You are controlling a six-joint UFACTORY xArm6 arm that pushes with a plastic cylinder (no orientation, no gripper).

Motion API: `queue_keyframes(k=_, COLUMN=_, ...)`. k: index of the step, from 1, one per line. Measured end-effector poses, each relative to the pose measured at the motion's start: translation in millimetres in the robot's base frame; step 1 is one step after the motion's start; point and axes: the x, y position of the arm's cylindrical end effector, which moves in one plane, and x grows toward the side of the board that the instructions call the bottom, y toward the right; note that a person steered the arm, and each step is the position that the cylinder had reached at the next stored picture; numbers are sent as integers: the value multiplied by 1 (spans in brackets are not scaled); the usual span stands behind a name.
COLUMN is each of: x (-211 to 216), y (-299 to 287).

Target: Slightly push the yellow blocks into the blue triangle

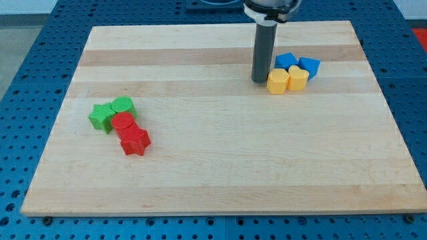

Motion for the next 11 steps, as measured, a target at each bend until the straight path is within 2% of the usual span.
queue_keyframes(k=2, x=49, y=-11)
queue_keyframes(k=9, x=31, y=13)
queue_keyframes(k=10, x=12, y=-49)
queue_keyframes(k=11, x=-59, y=-81)
